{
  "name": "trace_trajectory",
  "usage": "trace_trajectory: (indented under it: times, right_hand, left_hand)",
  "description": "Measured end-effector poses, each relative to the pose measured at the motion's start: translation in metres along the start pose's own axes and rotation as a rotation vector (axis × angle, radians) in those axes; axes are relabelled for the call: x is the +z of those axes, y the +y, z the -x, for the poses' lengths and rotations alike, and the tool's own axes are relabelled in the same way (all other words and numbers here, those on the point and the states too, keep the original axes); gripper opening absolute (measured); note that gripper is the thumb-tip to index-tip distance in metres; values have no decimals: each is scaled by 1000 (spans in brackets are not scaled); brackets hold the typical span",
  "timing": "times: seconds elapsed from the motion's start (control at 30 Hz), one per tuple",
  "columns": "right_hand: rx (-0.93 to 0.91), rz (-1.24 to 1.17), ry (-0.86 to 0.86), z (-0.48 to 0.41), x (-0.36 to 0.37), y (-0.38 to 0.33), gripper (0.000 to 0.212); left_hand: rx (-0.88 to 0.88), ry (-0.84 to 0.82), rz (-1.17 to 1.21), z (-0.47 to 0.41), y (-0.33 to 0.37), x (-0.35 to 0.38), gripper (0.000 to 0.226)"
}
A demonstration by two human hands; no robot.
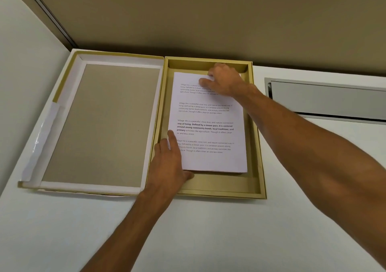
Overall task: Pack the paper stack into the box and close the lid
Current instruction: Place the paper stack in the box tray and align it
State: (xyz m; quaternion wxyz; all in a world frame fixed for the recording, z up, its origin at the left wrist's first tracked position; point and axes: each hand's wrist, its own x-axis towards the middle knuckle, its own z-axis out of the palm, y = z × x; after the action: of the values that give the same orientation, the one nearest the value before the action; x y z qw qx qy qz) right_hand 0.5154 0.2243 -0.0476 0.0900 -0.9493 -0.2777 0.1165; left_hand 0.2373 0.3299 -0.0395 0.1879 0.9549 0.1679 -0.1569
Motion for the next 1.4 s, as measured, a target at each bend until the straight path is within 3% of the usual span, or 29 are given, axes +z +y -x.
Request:
trace_trajectory:
  times: [0.4,0.57,0.73,0.9,1.4]
  right_hand:
    - [21,56,7,3,0,-1,69]
    - [136,-226,271,43,-13,-4,65]
    - [420,-569,361,147,6,-22,56]
    - [466,-708,328,207,35,-46,54]
    - [518,-828,268,214,51,-52,64]
  left_hand:
    - [-14,1,24,-1,1,-1,135]
    - [-44,-70,93,0,4,-9,144]
    - [-81,21,386,-4,7,-8,118]
    - [-85,64,542,-16,3,-7,106]
    - [-120,84,617,-12,9,-18,81]
